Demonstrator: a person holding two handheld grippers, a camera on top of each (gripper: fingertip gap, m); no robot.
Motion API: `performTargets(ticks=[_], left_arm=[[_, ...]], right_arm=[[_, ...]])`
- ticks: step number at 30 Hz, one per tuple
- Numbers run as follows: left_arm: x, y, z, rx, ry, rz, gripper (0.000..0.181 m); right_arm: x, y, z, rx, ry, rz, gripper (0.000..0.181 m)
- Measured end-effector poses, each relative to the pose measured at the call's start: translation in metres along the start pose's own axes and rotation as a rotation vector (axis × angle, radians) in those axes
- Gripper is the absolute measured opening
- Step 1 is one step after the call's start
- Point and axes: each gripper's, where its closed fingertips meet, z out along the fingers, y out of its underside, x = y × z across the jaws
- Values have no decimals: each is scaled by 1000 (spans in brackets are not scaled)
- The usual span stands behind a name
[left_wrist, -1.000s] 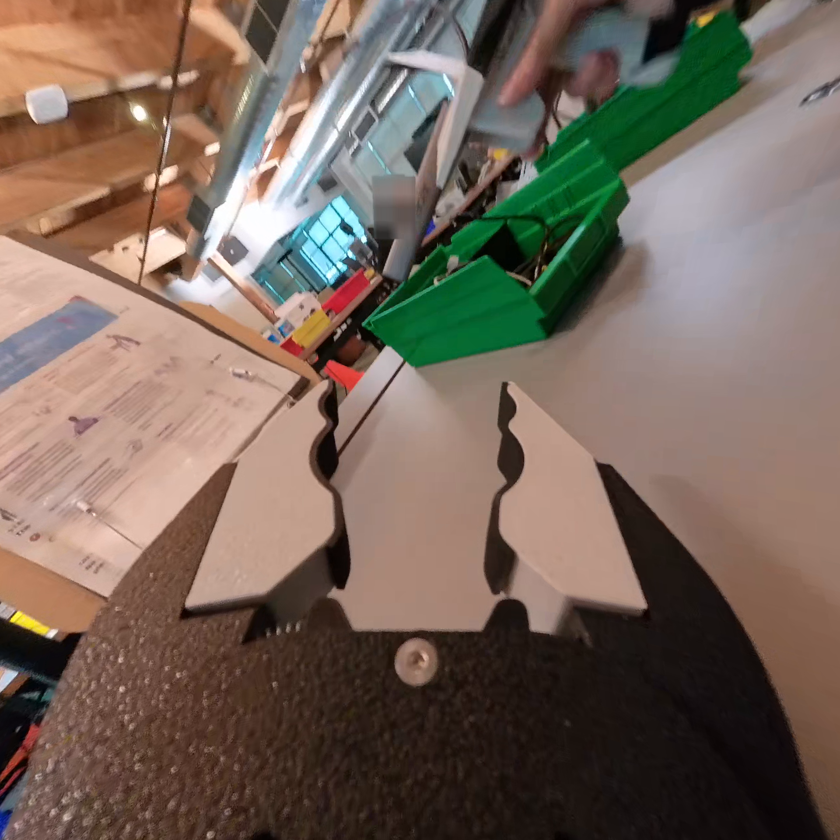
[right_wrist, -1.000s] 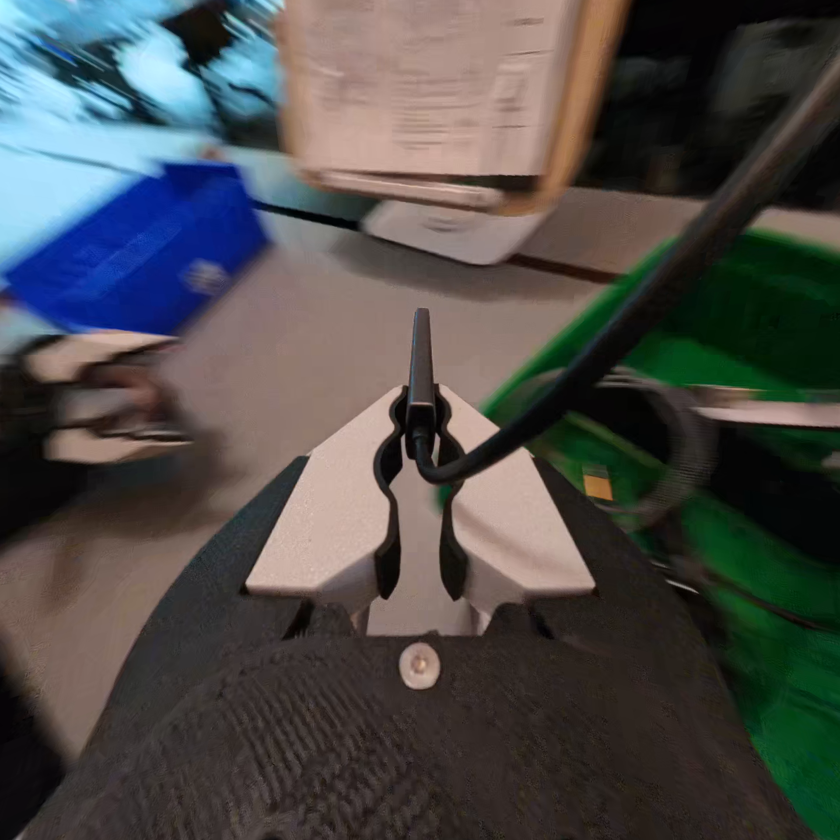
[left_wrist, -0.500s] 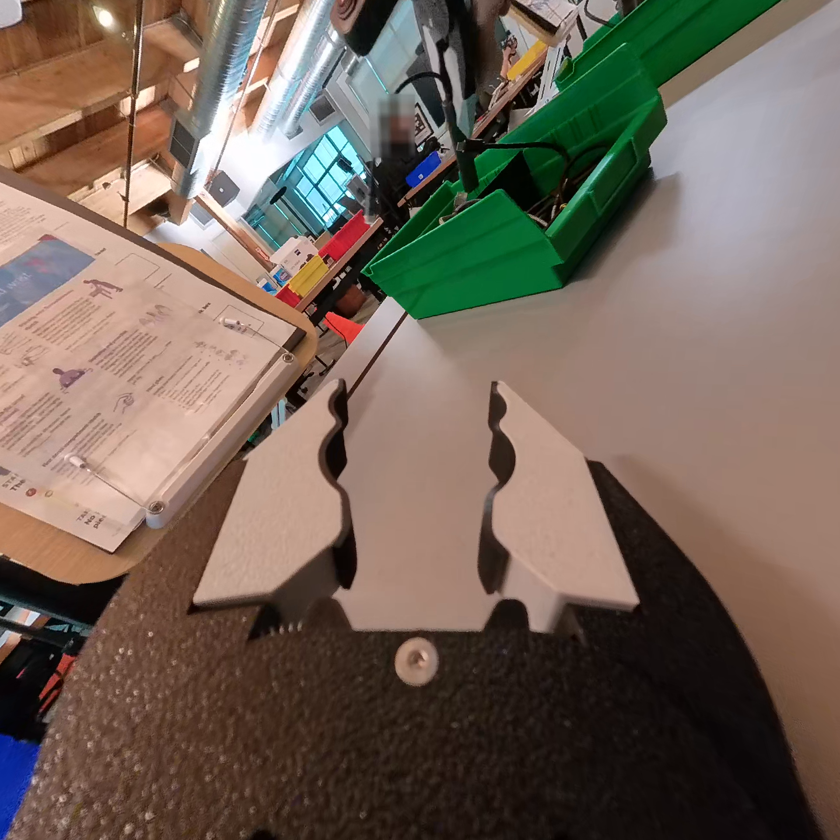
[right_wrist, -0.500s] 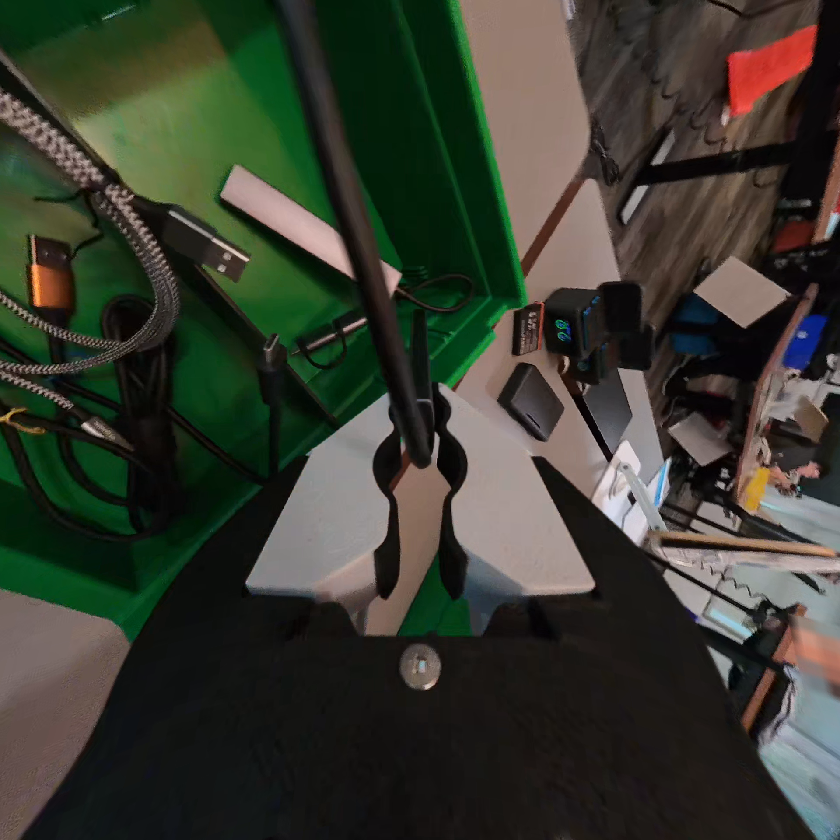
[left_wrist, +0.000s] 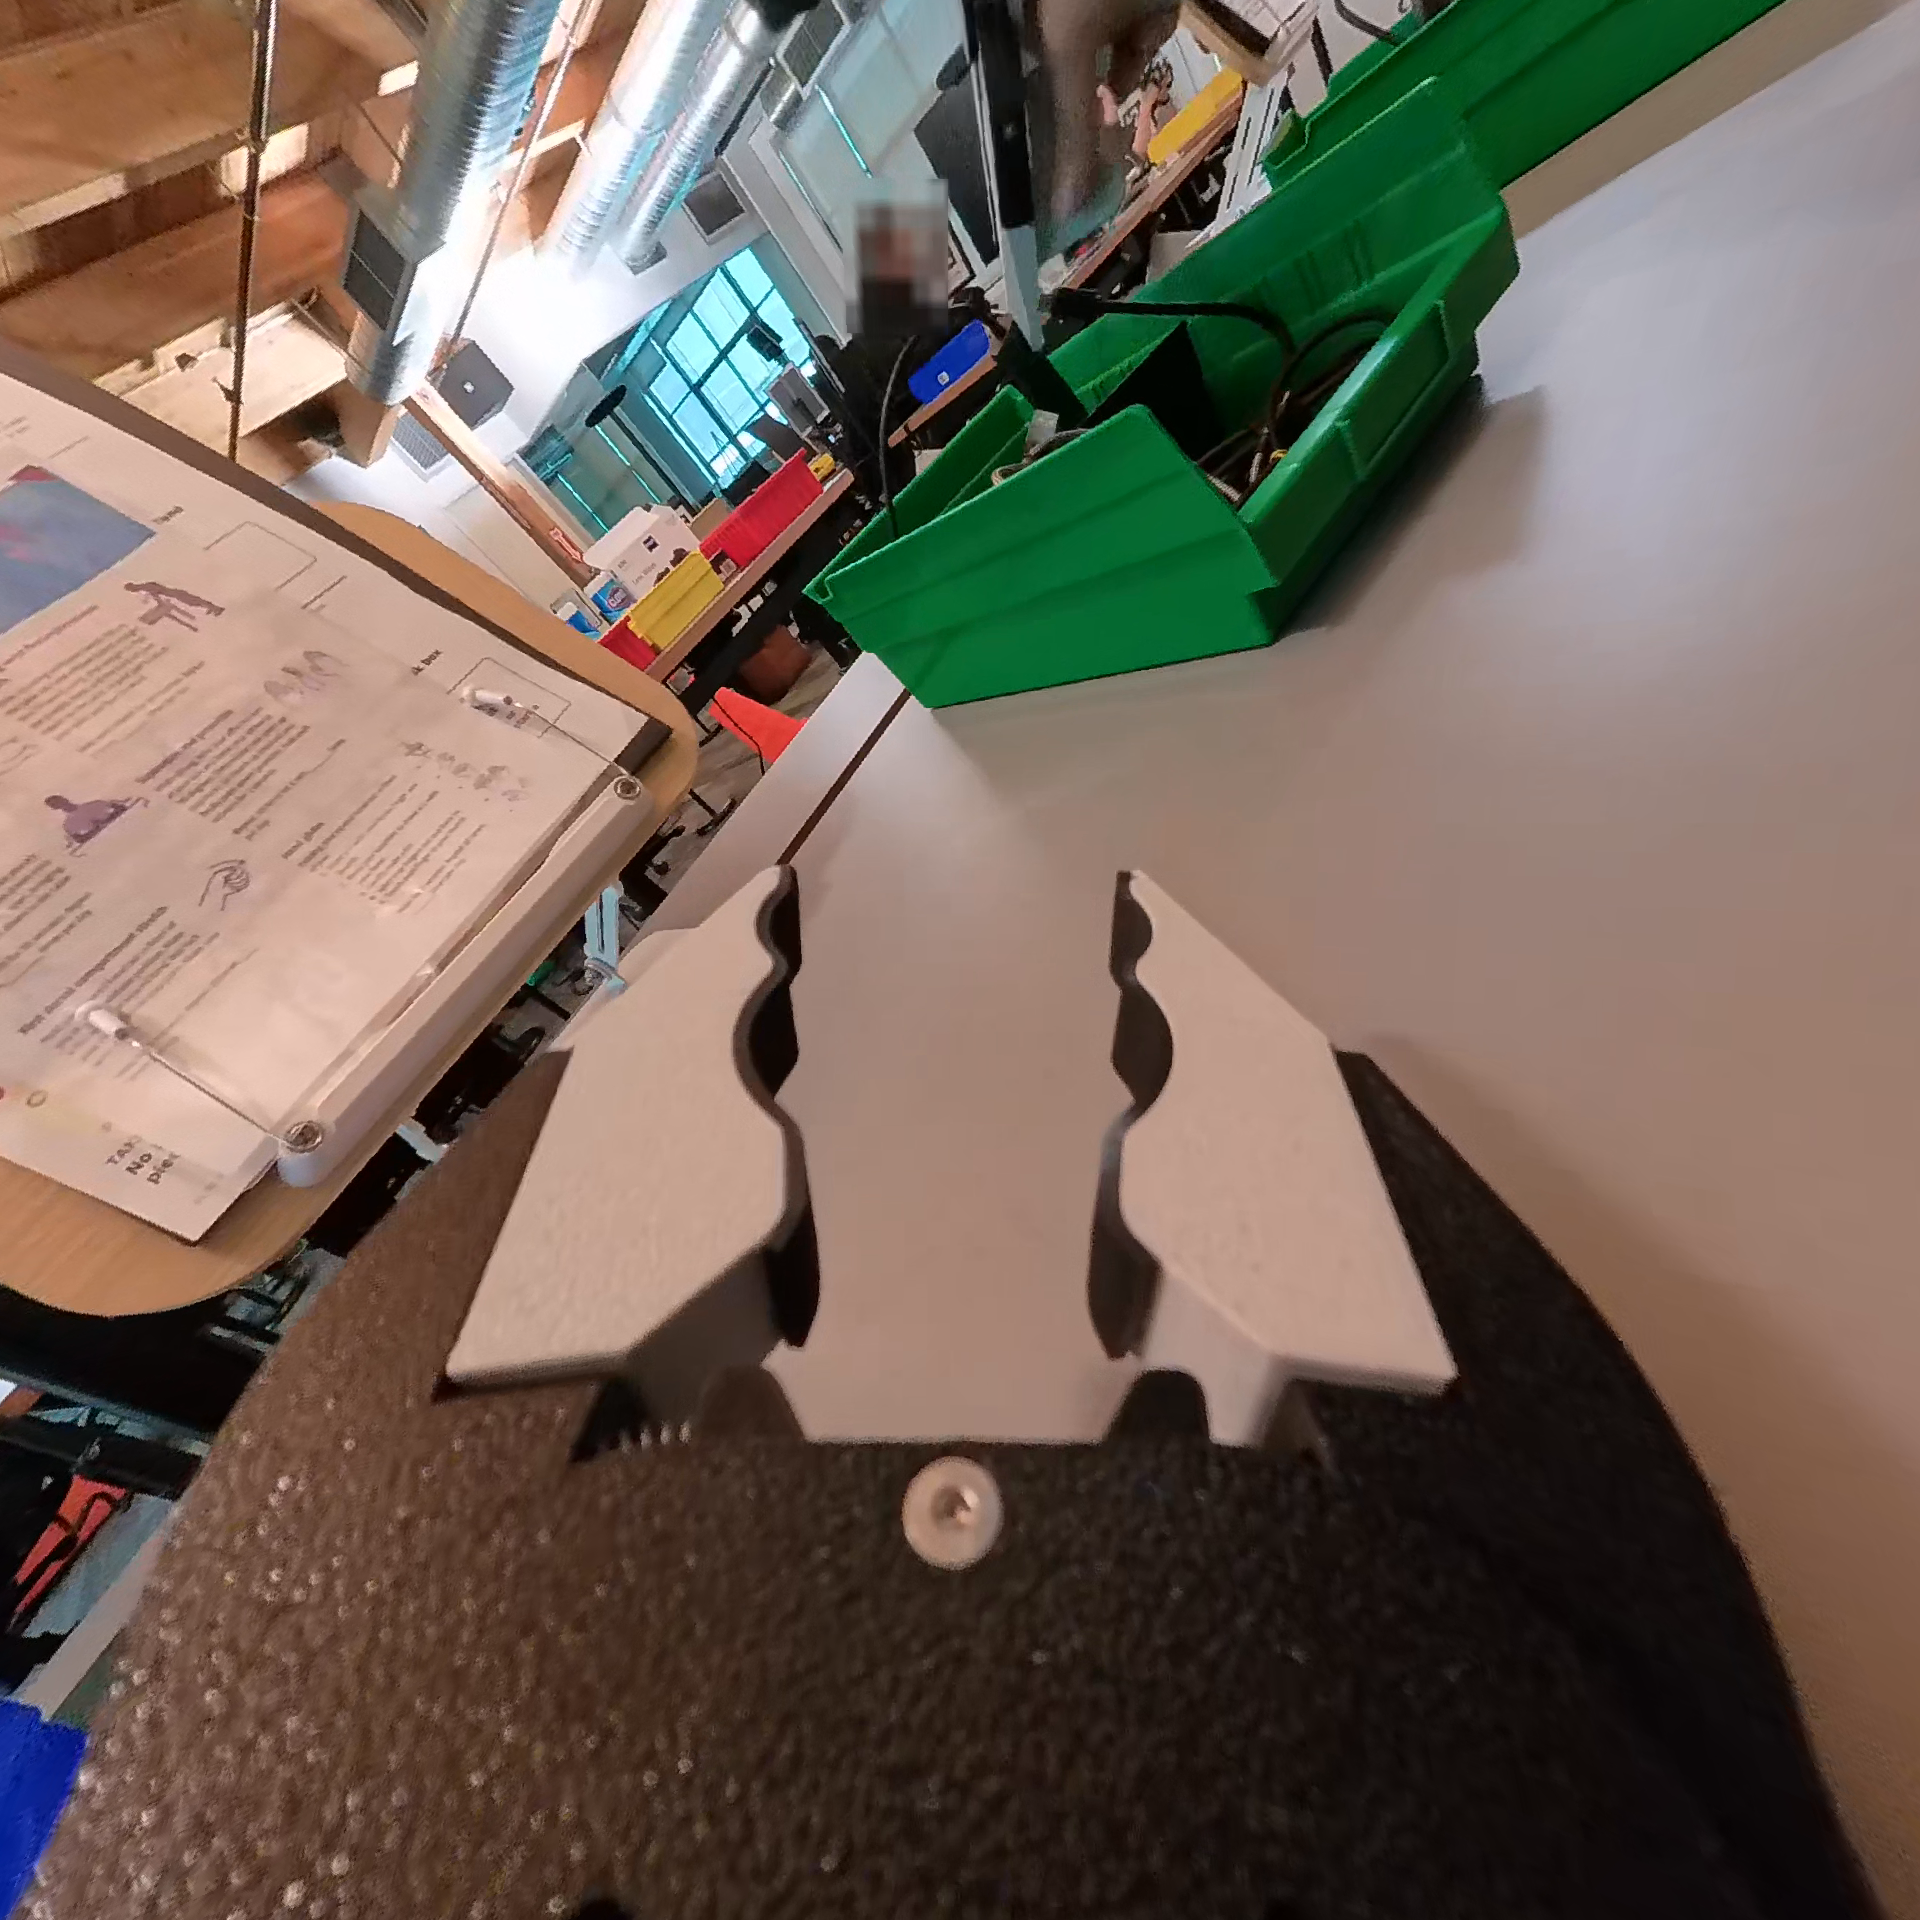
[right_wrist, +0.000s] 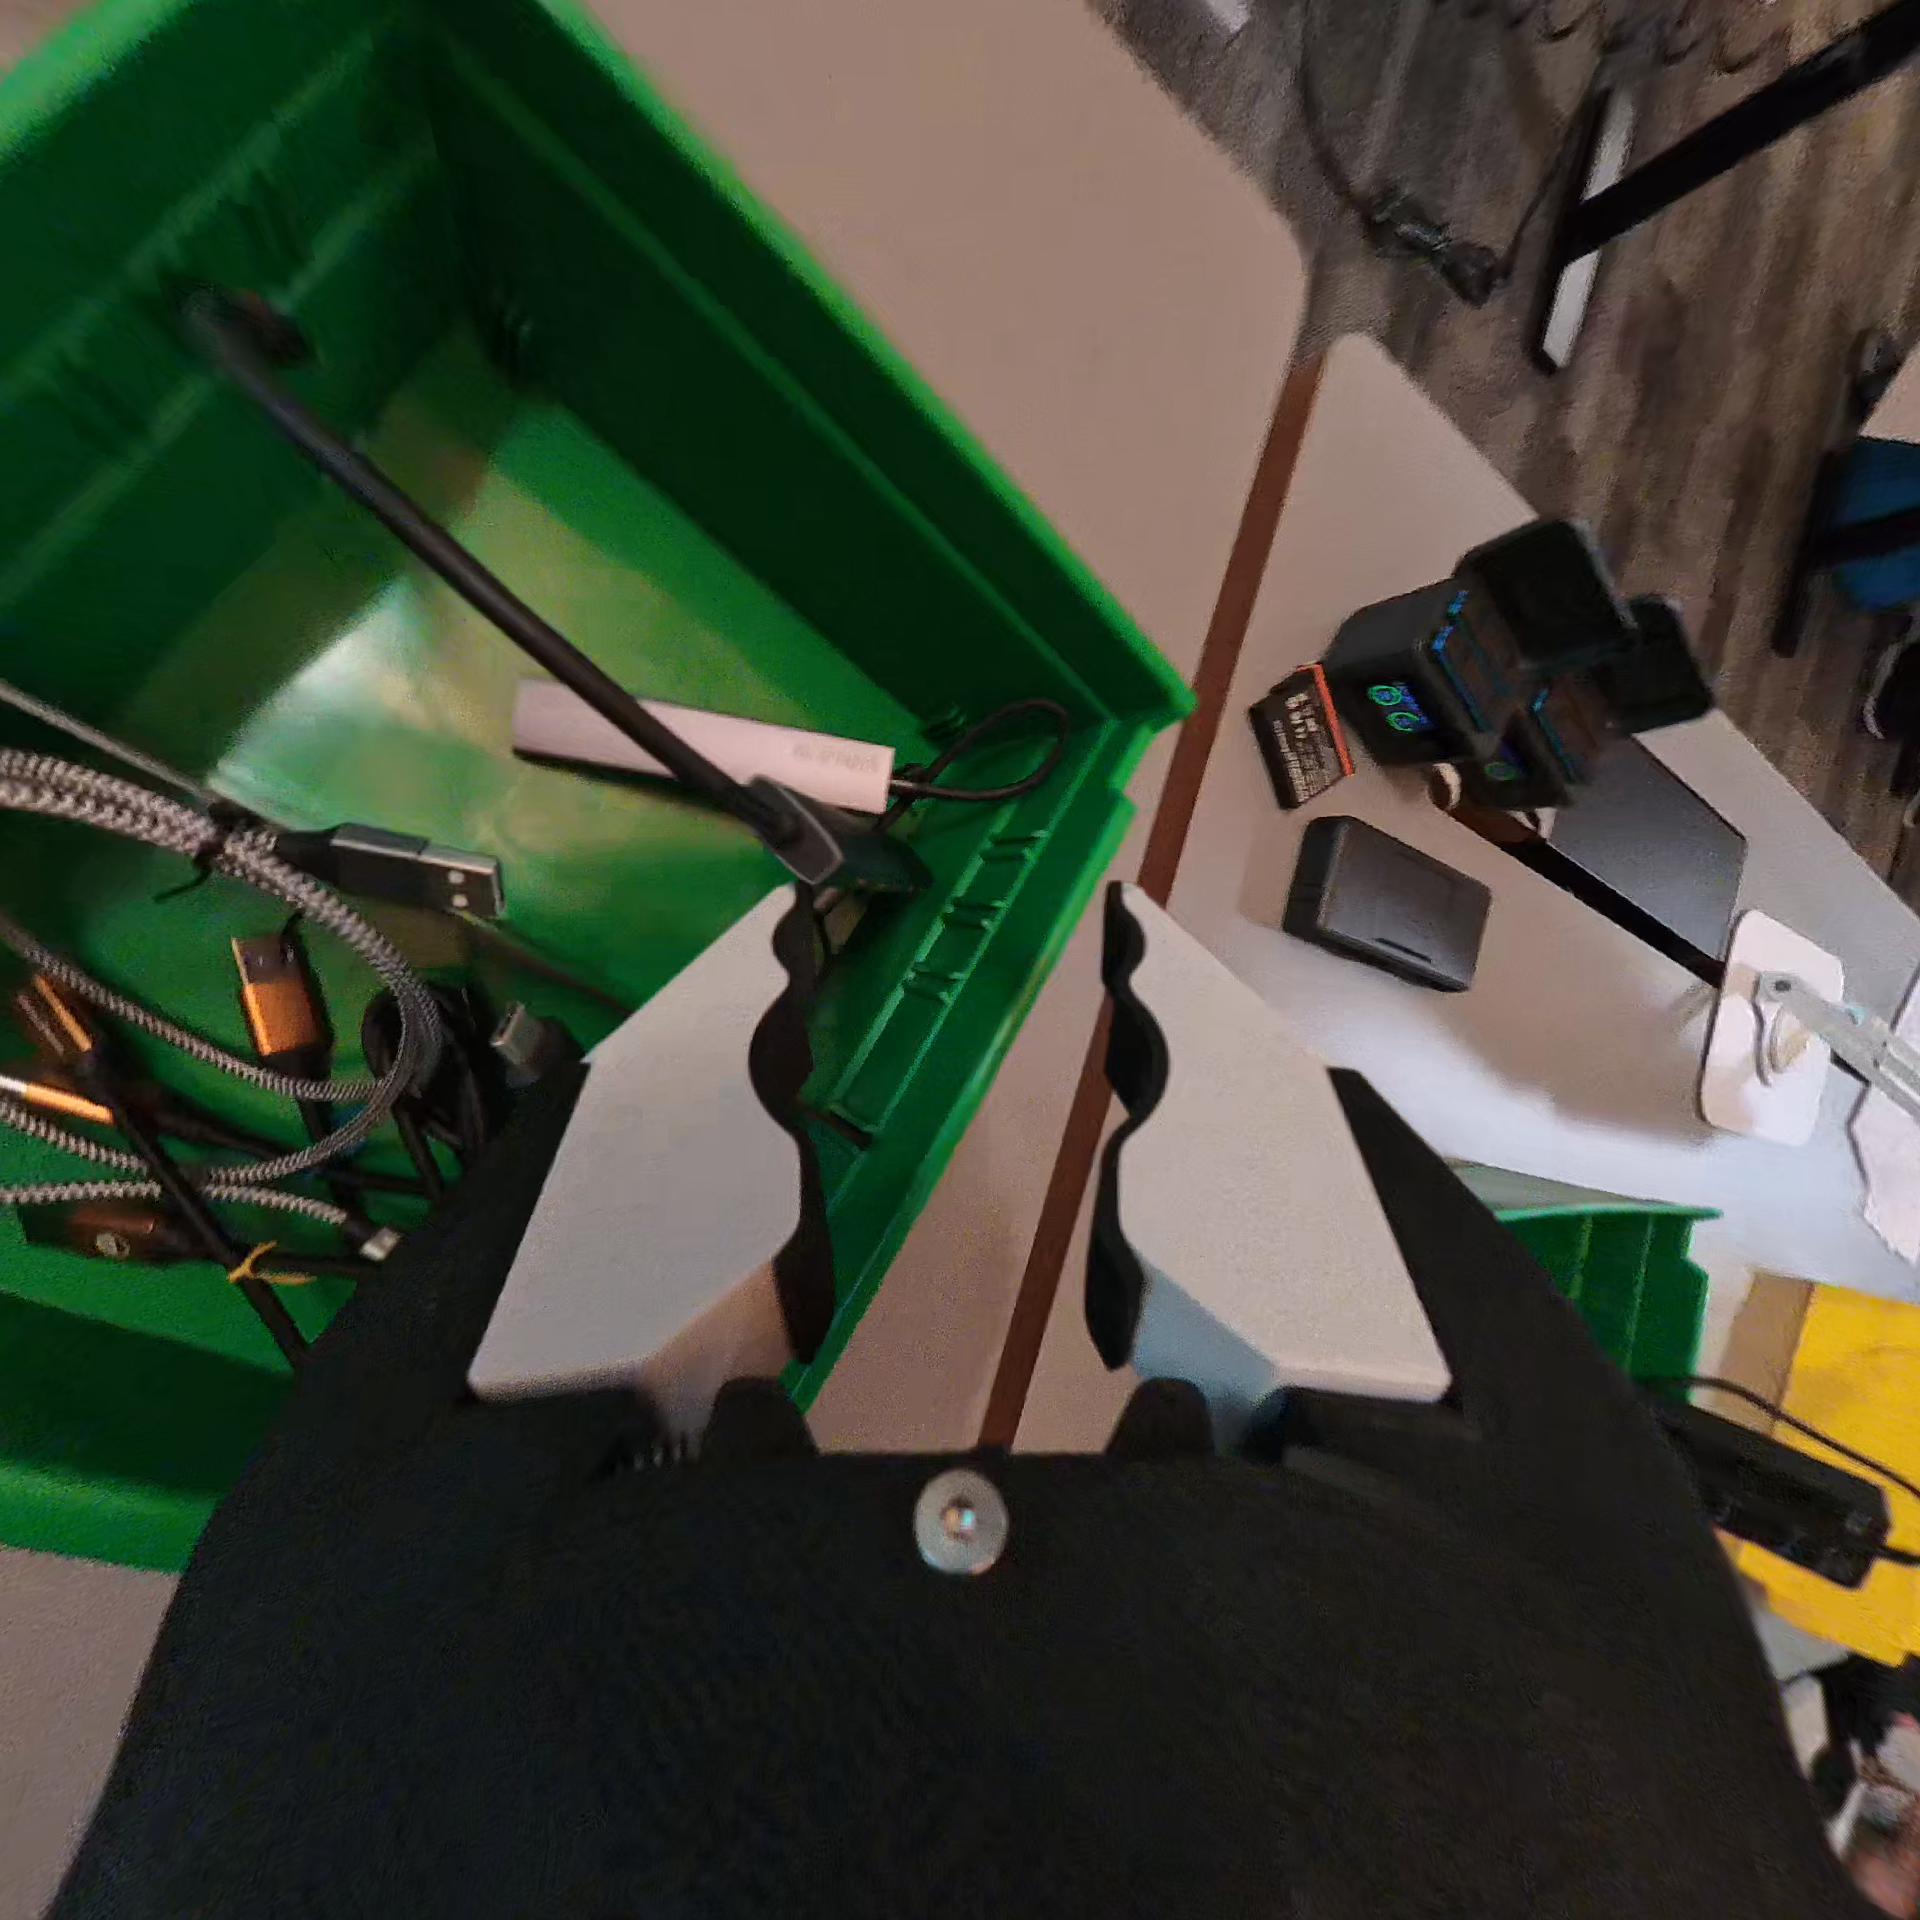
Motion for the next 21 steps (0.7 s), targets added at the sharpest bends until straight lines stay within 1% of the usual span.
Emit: performTargets(ticks=[2,4,6,9,10,13,16,17,19,20,21], left_arm=[[0,-1,0,5,0,-11,58],[1,-1,0,4,2,-7,58],[2,-2,0,3,5,1,58],[2,-3,0,5,4,8,58],[2,-3,0,6,5,3,58],[4,-1,1,-1,14,-7,58],[7,-2,1,-4,28,-18,57],[8,-3,1,1,33,-24,57],[10,-3,3,-11,30,-62,57],[11,0,6,-43,26,-108,58],[12,1,10,-86,23,-172,58]], right_arm=[[7,-2,-13,64,41,33,62],[10,0,-32,145,99,72,64],[-1,9,-55,232,107,136,70],[-53,29,-89,444,1,224,70],[-73,42,-97,487,-25,244,68],[-132,89,-118,549,-83,278,69],[-180,123,-137,602,-128,291,71],[-190,132,-142,609,-146,301,73],[-195,146,-149,638,-133,349,74],[-195,150,-151,650,-126,349,74],[-195,155,-152,639,-133,341,78]])
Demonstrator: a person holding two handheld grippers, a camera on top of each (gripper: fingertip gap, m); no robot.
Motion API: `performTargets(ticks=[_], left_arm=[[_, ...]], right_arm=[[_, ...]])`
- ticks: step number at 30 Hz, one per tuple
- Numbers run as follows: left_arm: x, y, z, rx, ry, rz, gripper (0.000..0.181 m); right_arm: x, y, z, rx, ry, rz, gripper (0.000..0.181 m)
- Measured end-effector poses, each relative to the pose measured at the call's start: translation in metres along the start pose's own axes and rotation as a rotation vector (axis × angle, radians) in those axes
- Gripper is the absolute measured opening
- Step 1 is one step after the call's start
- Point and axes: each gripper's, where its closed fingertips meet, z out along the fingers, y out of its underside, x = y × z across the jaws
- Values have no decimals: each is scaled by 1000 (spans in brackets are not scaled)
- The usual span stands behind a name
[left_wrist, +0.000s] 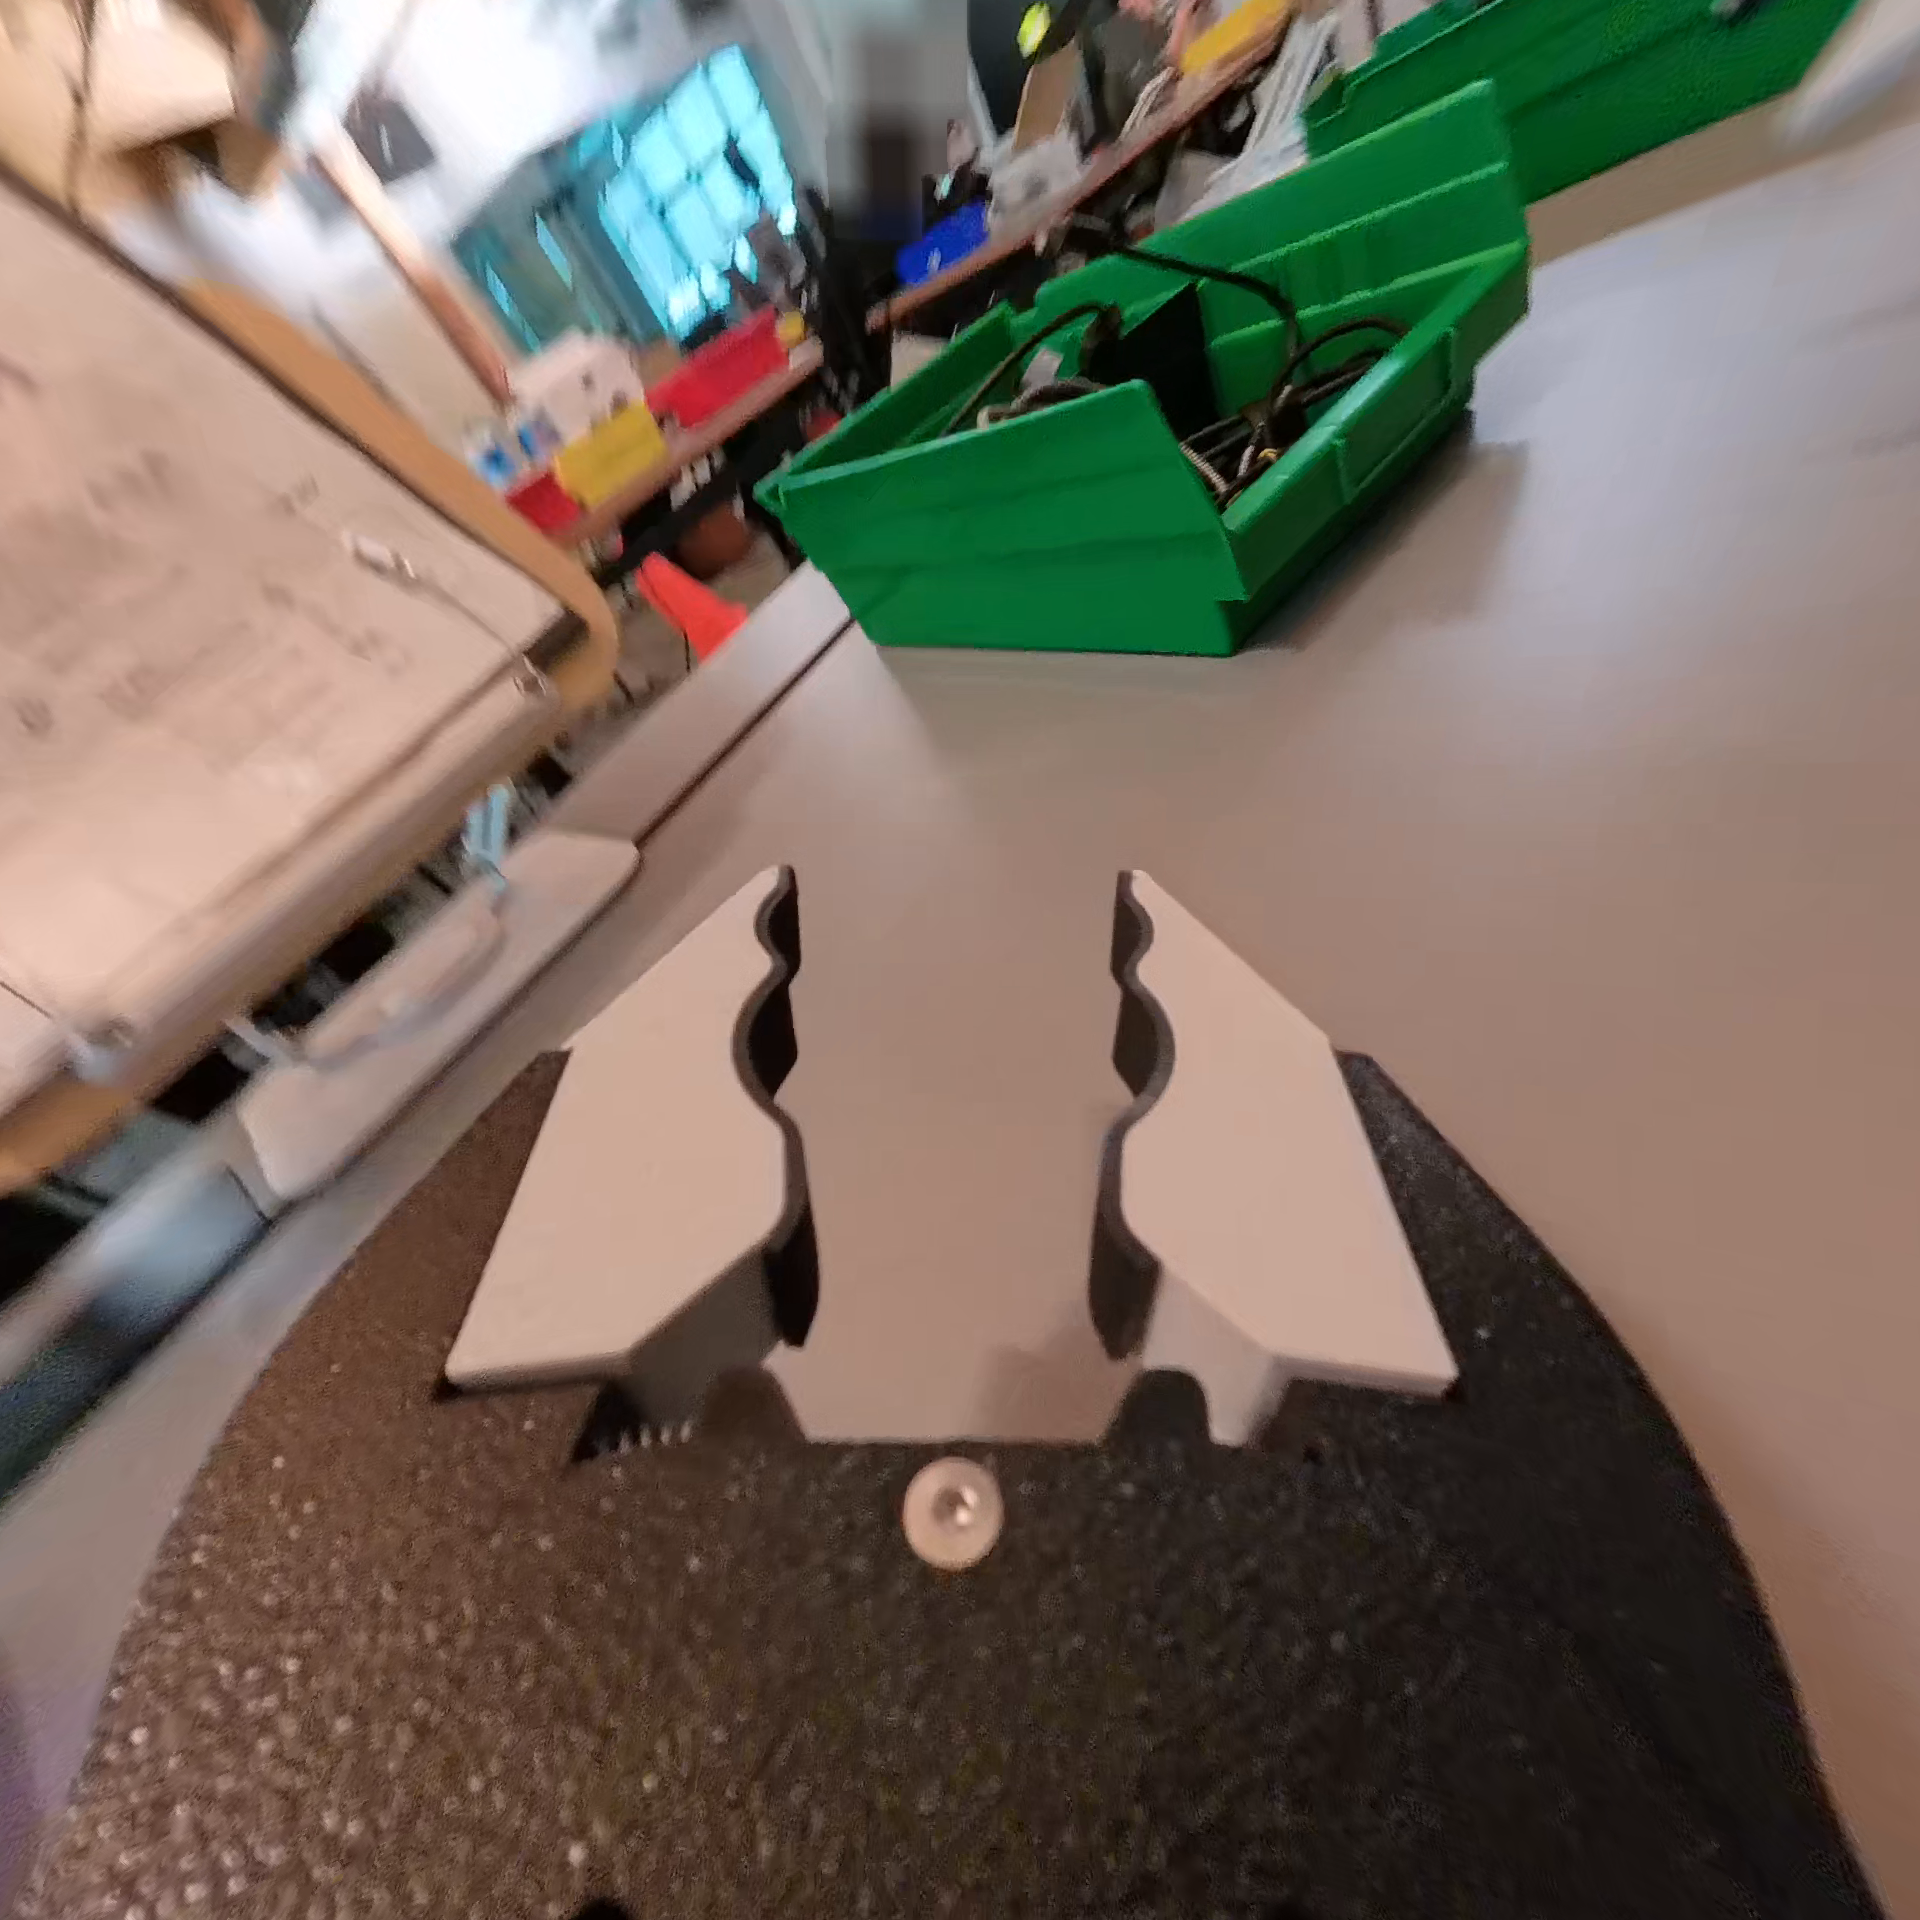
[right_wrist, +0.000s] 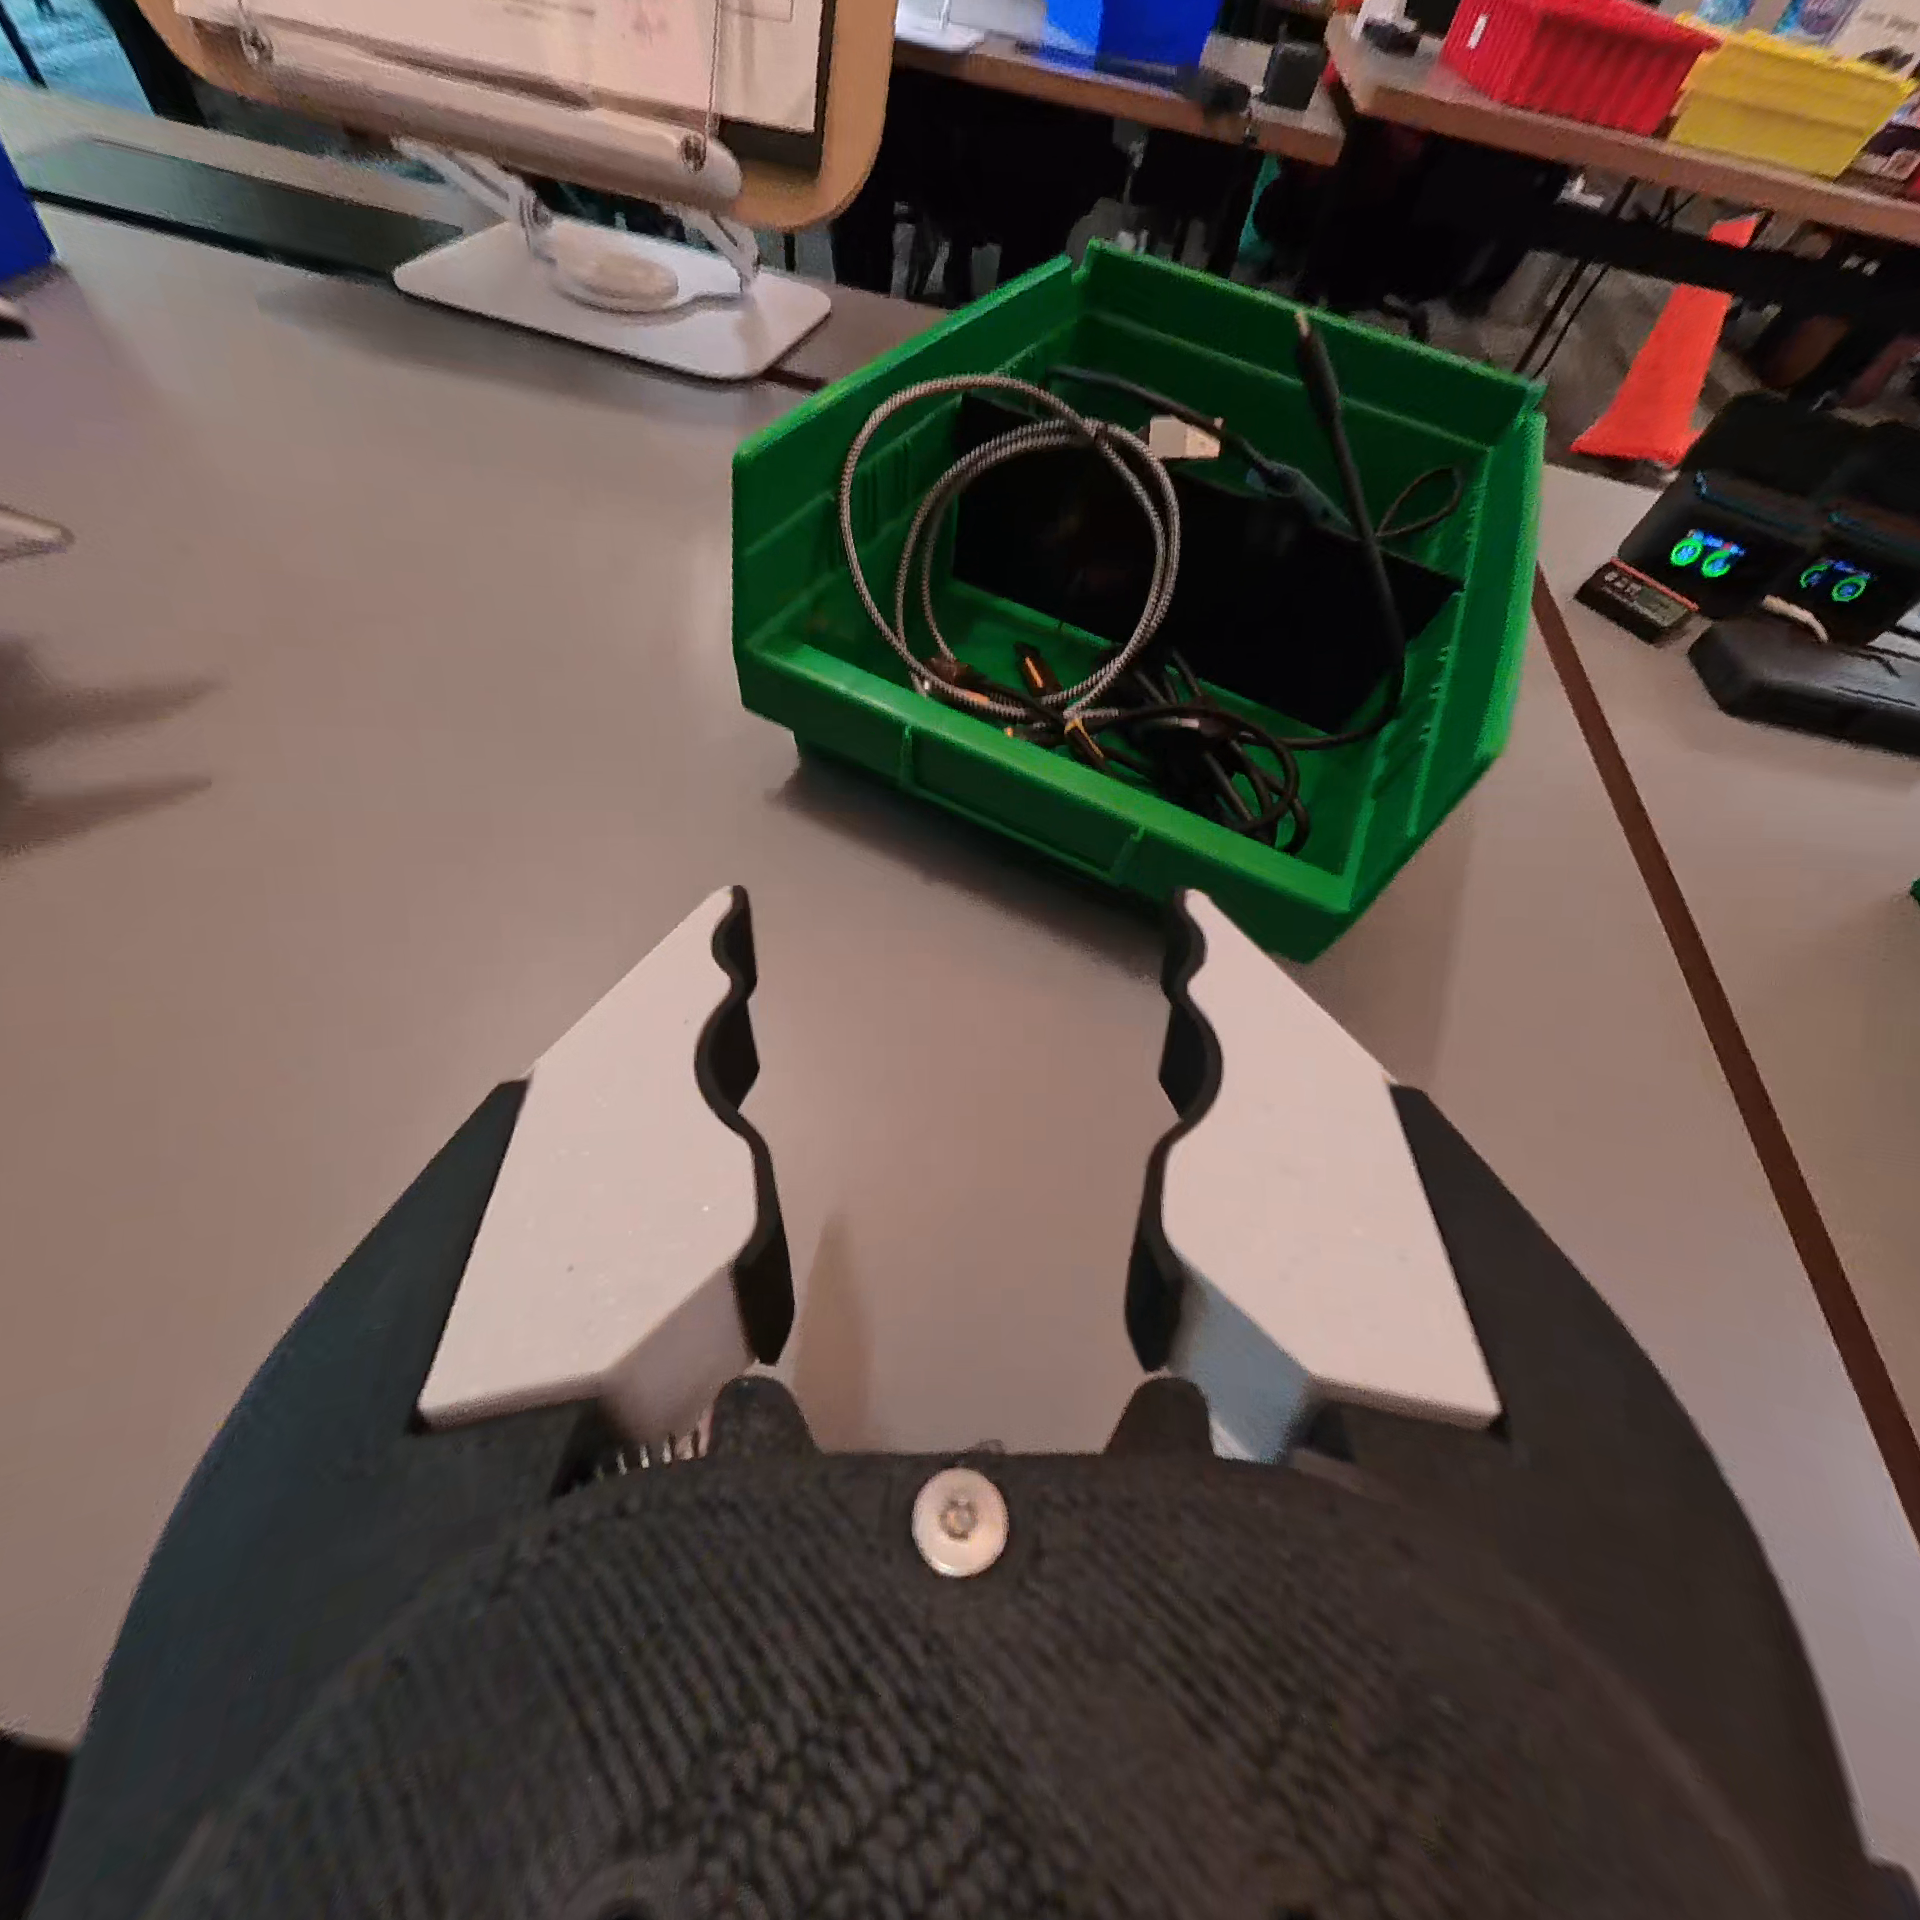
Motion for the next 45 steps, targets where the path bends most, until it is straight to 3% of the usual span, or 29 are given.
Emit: performTargets(ticks=[2,5,11,15,17,23,27,33,40,45], left_arm=[[7,-5,13,-83,-13,-141,59],[32,-26,49,-182,39,-250,69],[68,-73,141,-198,80,-468,73],[57,-55,180,-305,-65,-344,38],[58,-53,188,-306,-55,-336,17],[44,-44,191,-302,-89,-229,14],[30,-29,143,-310,-79,-207,11],[11,6,6,-308,-66,-215,8],[7,37,-152,-235,-43,-269,8],[-2,55,-234,-155,32,-377,7]], right_arm=[[13,4,-7,-27,43,11,90],[26,-12,-12,52,69,60,92],[20,-27,-16,111,24,65,90],[27,-29,-24,108,72,8,89],[28,-30,-27,109,73,-11,88],[13,-34,-22,120,7,2,85],[8,-39,-28,112,23,-87,89],[-11,-61,-34,221,-49,-18,105],[-101,-108,-11,337,-261,29,120],[-182,-160,34,326,-388,35,120]])
